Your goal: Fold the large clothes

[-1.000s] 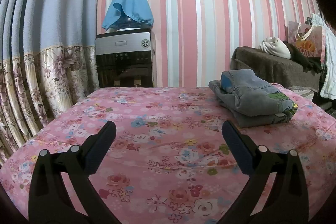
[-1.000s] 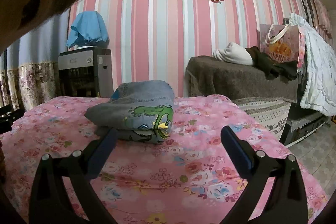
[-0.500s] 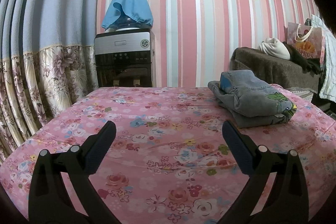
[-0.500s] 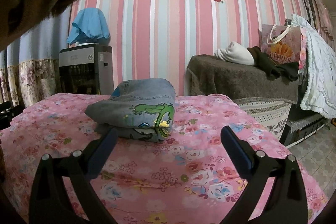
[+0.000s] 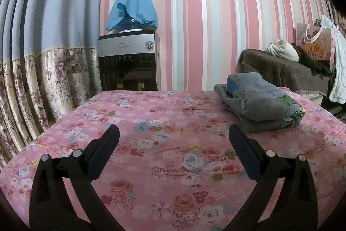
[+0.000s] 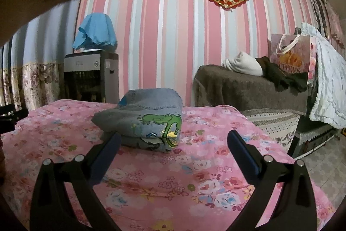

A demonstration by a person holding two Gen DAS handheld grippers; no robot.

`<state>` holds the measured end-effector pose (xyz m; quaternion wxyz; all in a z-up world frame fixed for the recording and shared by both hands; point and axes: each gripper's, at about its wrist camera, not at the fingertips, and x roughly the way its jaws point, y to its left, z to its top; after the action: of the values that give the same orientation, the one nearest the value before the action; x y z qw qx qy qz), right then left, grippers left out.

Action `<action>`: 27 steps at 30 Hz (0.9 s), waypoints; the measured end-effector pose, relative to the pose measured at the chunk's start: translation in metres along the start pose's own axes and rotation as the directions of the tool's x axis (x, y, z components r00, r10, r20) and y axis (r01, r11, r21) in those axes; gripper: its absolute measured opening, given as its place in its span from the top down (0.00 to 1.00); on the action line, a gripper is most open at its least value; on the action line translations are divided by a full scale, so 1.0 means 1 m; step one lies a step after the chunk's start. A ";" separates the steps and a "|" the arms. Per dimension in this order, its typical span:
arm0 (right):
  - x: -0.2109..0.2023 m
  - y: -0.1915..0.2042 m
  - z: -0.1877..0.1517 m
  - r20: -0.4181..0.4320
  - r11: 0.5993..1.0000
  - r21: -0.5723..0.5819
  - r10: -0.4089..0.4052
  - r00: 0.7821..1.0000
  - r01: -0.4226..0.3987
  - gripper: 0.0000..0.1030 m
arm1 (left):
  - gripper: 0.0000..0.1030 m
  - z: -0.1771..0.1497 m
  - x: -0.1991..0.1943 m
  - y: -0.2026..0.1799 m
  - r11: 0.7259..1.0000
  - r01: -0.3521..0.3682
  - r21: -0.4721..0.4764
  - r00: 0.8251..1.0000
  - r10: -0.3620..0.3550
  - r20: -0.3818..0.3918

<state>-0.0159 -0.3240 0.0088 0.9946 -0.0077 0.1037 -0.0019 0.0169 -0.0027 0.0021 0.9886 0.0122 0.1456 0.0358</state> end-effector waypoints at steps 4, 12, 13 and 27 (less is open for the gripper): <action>0.003 -0.002 0.000 -0.012 1.000 0.006 0.001 1.000 -0.001 0.04 | 0.03 0.000 0.000 0.000 1.000 0.001 -0.002 1.000 -0.001 -0.001; 0.009 -0.001 -0.001 -0.041 1.000 -0.001 -0.002 0.999 0.002 0.04 | 0.03 0.000 0.000 0.000 1.000 0.001 -0.002 1.000 -0.001 0.001; 0.009 -0.001 -0.001 -0.042 1.000 -0.005 -0.002 0.999 0.002 0.04 | 0.03 0.000 0.000 0.000 1.000 0.001 -0.001 1.000 -0.001 0.000; 0.009 -0.008 -0.002 -0.049 0.999 0.045 -0.007 0.999 0.010 0.04 | 0.03 0.000 0.000 0.001 1.000 0.000 0.000 1.000 0.000 0.000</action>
<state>-0.0072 -0.3318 0.0050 0.9916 0.0142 0.1281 -0.0086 0.0170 -0.0021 0.0015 0.9886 0.0120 0.1455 0.0356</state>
